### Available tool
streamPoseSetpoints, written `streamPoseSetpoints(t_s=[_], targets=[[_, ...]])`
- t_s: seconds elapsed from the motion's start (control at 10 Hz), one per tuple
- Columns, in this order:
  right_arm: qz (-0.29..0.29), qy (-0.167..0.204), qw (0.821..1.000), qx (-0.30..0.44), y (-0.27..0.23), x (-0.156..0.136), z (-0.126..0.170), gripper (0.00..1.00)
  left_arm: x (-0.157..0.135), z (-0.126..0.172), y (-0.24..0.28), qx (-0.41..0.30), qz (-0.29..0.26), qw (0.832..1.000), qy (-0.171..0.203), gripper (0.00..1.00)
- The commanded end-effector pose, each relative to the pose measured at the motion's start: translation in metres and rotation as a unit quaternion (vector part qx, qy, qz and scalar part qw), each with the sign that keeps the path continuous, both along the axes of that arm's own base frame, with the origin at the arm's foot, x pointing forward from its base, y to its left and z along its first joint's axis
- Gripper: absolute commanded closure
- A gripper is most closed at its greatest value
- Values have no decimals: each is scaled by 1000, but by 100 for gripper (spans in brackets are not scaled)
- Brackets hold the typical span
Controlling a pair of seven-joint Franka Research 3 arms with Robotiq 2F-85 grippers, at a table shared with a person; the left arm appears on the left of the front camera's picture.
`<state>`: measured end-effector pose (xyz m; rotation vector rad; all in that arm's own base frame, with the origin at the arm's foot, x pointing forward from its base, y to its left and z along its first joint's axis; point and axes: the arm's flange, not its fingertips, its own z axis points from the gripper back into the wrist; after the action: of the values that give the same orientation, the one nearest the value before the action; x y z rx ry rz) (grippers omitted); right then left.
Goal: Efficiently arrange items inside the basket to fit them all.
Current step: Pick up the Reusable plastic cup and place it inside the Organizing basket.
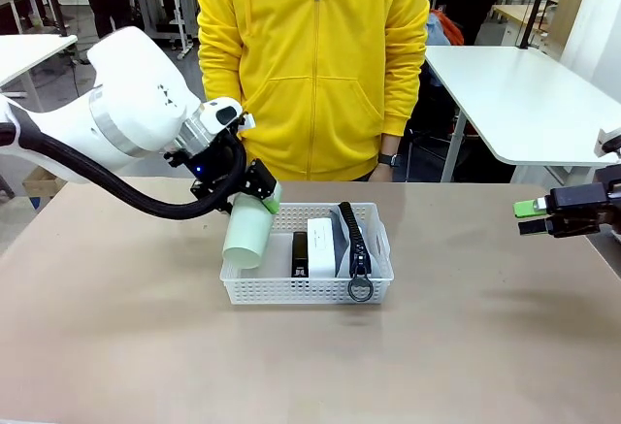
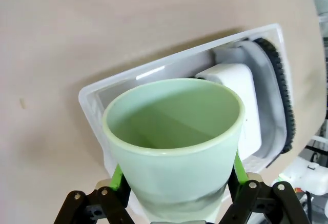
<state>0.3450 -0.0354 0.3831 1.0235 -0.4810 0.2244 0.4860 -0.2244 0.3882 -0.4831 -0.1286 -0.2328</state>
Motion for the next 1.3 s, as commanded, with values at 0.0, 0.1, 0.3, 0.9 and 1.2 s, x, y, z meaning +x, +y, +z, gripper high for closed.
streamPoseSetpoints(t_s=[0.0,0.1,0.3,0.9,1.2], targets=[[-3,7,1000,1,0,0,3,0,2,6,-8,37,6,999,33,12],[-3,7,1000,1,0,0,3,0,0,3,-14,51,5,998,34,12],[-3,7,1000,1,0,0,3,0,-2,-5,-23,78,4,996,43,12],[-3,7,1000,1,0,0,3,0,13,-25,-66,145,13,988,59,12],[-3,7,1000,1,0,0,3,0,24,-44,-71,167,28,983,76,12]])
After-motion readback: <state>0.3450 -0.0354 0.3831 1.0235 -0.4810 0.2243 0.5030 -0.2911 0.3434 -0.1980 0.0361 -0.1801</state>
